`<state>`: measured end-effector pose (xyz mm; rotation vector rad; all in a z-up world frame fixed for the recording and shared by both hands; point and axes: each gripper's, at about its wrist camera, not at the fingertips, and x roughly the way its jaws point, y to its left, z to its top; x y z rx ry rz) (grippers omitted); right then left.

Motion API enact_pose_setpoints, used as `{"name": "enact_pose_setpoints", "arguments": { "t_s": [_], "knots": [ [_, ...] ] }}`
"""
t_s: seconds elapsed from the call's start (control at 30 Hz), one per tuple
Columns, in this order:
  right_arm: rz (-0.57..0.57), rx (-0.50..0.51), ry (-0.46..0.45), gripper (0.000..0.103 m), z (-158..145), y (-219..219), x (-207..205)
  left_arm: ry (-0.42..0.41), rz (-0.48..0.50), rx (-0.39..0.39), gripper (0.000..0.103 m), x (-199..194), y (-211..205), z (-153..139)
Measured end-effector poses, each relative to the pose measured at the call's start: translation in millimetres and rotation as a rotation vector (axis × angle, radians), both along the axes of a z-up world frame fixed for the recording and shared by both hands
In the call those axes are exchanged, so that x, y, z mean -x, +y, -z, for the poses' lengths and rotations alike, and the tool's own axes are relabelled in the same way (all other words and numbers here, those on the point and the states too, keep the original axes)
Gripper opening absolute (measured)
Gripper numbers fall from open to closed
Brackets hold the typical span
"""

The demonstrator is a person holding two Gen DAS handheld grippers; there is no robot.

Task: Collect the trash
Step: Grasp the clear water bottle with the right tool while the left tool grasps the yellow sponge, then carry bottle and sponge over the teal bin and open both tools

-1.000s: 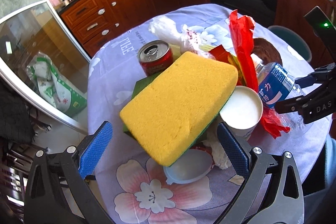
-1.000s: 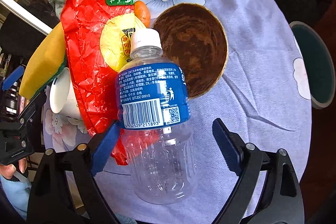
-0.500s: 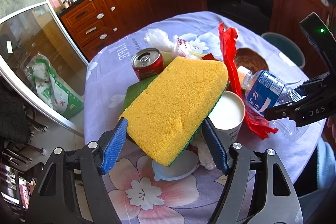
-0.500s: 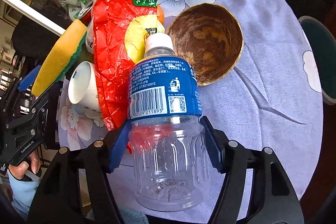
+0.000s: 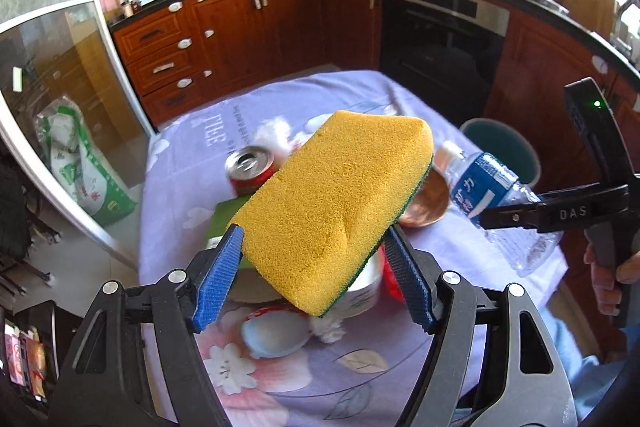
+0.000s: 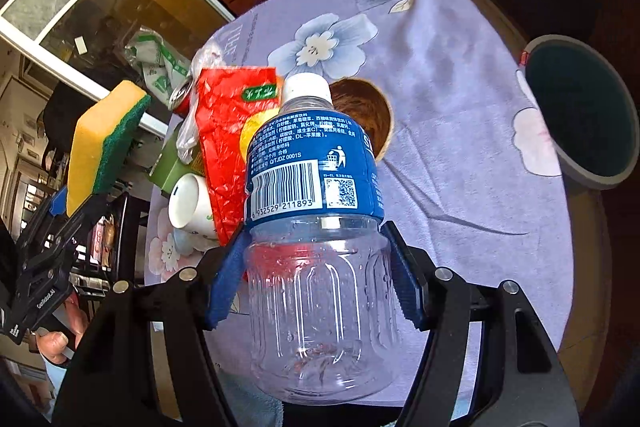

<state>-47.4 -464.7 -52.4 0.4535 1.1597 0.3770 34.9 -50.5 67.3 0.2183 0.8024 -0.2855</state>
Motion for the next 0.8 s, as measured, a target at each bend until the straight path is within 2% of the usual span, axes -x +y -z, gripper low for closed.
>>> {"name": "enact_pose_setpoints", "arguments": {
  "t_s": [0.2,0.4,0.63,0.8],
  "knots": [
    [0.173,-0.019,-0.019,0.063,-4,-79,1,0.042,0.107,0.066,0.073,-16,-69,2],
    [0.378,0.001,-0.008,0.063,12,-173,0,0.138,0.208,0.073,0.073,-53,-148,27],
    [0.509,0.011,0.062,0.063,55,-250,-27,0.225,0.287,0.021,0.073,-91,-228,63],
    [0.519,0.000,0.143,0.063,100,-276,-70,0.271,0.312,-0.020,0.073,-125,-271,90]
  ]
}}
